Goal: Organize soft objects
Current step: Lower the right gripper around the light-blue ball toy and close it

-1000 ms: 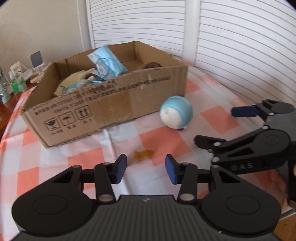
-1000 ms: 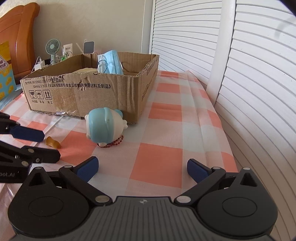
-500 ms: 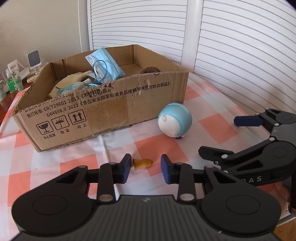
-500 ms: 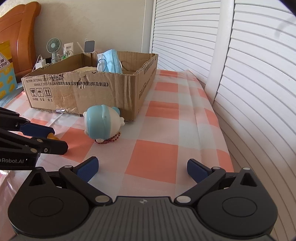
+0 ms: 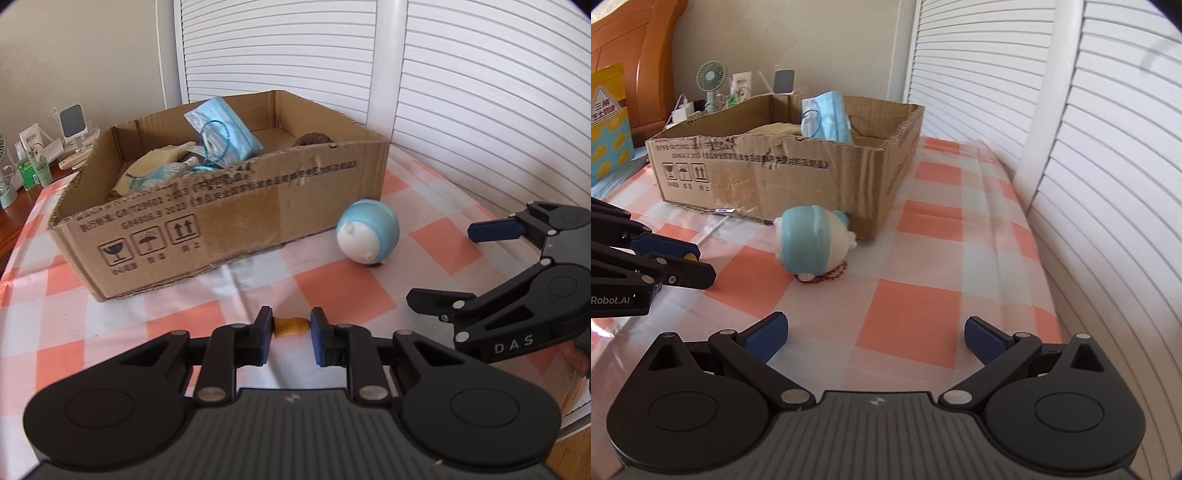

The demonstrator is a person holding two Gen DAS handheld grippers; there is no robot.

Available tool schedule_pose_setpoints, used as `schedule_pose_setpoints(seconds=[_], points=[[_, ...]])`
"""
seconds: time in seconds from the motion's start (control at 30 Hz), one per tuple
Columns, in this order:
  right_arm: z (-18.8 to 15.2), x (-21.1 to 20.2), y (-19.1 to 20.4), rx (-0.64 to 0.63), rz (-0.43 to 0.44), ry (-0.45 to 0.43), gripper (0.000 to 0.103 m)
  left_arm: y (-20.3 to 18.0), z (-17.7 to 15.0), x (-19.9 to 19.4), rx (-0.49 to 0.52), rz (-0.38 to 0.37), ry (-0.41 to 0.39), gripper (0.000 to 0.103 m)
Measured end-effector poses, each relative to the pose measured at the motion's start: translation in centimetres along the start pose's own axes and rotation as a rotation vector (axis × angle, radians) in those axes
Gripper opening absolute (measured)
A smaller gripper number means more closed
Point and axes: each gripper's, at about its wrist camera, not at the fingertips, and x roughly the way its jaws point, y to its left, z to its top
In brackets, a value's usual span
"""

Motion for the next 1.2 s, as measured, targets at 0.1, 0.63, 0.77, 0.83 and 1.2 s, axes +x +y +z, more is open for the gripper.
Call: schedule_pose_setpoints(seconds=[0.1, 0.63, 0.77, 0.83, 1.2], points=[[0.8, 0.6, 0.8, -0.009, 0.033, 0.028, 0.103, 0.9, -0.2, -0.4, 0.005, 0.009, 0.004, 0.020], [2.1, 2.0, 4.3, -0.122, 0.214, 0.009, 0.103, 3.9, -0.9, -0.8, 0.006, -0.035, 0.004, 0.020], [2.5, 2.2, 4.3, -0.119, 0.207, 0.020, 0.103, 4.1, -0.9, -0.8, 0.007, -0.037, 0.007, 0.020], [2.6, 2.3, 4.1, -0.098, 0.183, 0.017, 0.103, 4.3, -0.9, -0.8, -0.004, -0.039, 0.008, 0.020], [3.8, 3.7, 3.8, -0.041, 0.092, 0.003, 0.096, 4.4, -1.1, -0.7, -0.011, -0.046, 0.005, 0.020]])
